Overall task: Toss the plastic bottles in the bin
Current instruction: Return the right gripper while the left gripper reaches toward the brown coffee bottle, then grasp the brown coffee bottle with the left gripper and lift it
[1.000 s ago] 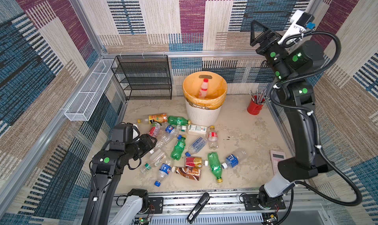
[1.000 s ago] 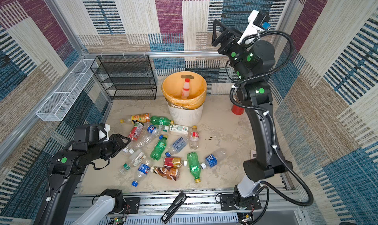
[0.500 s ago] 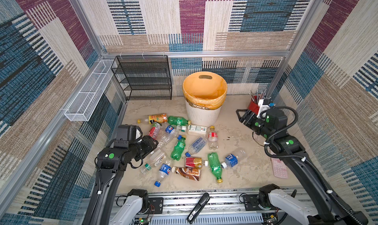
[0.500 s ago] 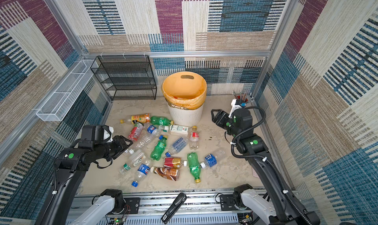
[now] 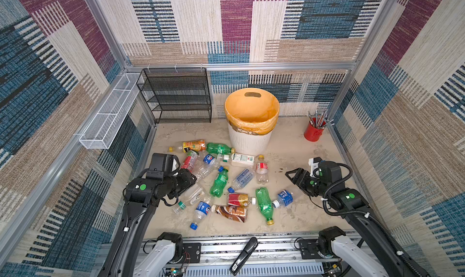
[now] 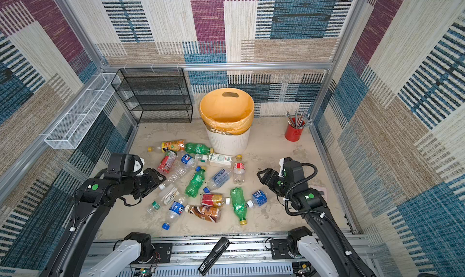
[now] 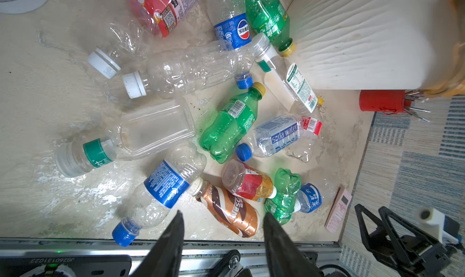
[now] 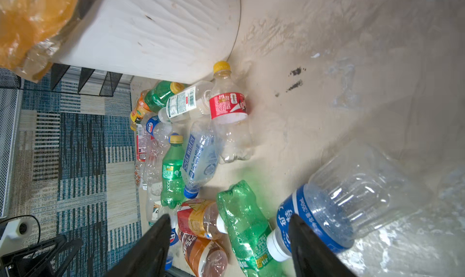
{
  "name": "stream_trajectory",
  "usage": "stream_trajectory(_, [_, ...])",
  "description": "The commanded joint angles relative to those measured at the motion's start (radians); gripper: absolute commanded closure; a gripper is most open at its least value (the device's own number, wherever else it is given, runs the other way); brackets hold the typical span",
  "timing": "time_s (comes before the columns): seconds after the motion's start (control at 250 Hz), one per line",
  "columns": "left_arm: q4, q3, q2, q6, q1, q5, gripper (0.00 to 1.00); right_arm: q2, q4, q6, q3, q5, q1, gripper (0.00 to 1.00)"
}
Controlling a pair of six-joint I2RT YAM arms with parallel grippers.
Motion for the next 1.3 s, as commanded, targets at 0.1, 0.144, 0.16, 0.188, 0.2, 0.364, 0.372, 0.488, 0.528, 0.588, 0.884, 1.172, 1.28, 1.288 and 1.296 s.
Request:
stream_trajectory(0.1, [-0.031, -0.017, 0.039, 0.045, -0.018, -0.066, 0.47, 0.009, -0.014, -0.049, 0.019, -0.030, 0.000, 0.24])
stream_trajectory(0.144, [-0.020, -0.020, 0.055, 0.085, -0.020, -0.070, 0.47, 0.011, -0.010, -0.056, 0.020, -0.021, 0.000, 0.24])
stream_trajectory(0.16, [-0.016, -0.019, 0.060, 0.102, -0.020, -0.070, 0.47, 0.010, -0.007, -0.059, 0.018, -0.018, -0.001, 0.24])
stream_trajectory(0.188, [-0.013, -0.016, 0.076, 0.131, -0.021, -0.072, 0.47, 0.009, -0.002, -0.060, 0.018, -0.011, 0.000, 0.24])
stream_trajectory(0.2, [-0.013, -0.013, 0.082, 0.142, -0.021, -0.073, 0.47, 0.008, 0.000, -0.060, 0.017, -0.008, 0.000, 0.24])
stream_trajectory(0.364, [-0.032, 0.052, 0.197, 0.321, -0.046, -0.032, 0.48, -0.005, 0.012, -0.038, 0.009, 0.028, 0.000, 0.24])
stream_trajectory(0.372, [-0.033, 0.055, 0.202, 0.326, -0.050, -0.029, 0.48, -0.005, 0.012, -0.037, 0.008, 0.029, 0.000, 0.24])
stream_trajectory(0.488, [-0.040, 0.066, 0.237, 0.356, -0.117, -0.004, 0.48, -0.006, 0.014, -0.037, 0.003, 0.033, 0.000, 0.24])
stream_trajectory(0.528, [-0.045, 0.054, 0.238, 0.340, -0.139, -0.008, 0.48, -0.001, 0.015, -0.045, 0.001, 0.032, 0.000, 0.24])
stream_trajectory(0.588, [-0.055, 0.025, 0.229, 0.295, -0.171, -0.028, 0.48, 0.005, 0.015, -0.056, -0.002, 0.030, 0.000, 0.24])
stream_trajectory(0.884, [0.041, -0.194, 0.055, -0.201, -0.366, -0.067, 0.45, 0.001, 0.031, -0.053, -0.034, 0.026, 0.000, 0.23])
stream_trajectory(1.172, [0.138, -0.277, -0.010, -0.988, -0.644, -0.243, 0.42, 0.011, 0.022, -0.055, -0.005, 0.028, 0.000, 0.22])
stream_trajectory(1.28, [0.169, -0.232, 0.109, -1.109, -0.717, -0.239, 0.35, 0.015, 0.022, -0.060, 0.006, 0.031, 0.000, 0.22])
stream_trajectory(1.288, [0.173, -0.230, 0.118, -1.117, -0.723, -0.239, 0.35, 0.014, 0.022, -0.060, 0.008, 0.032, 0.000, 0.22])
stream_trajectory(1.296, [0.176, -0.226, 0.129, -1.124, -0.730, -0.238, 0.34, 0.015, 0.022, -0.060, 0.009, 0.032, 0.000, 0.22])
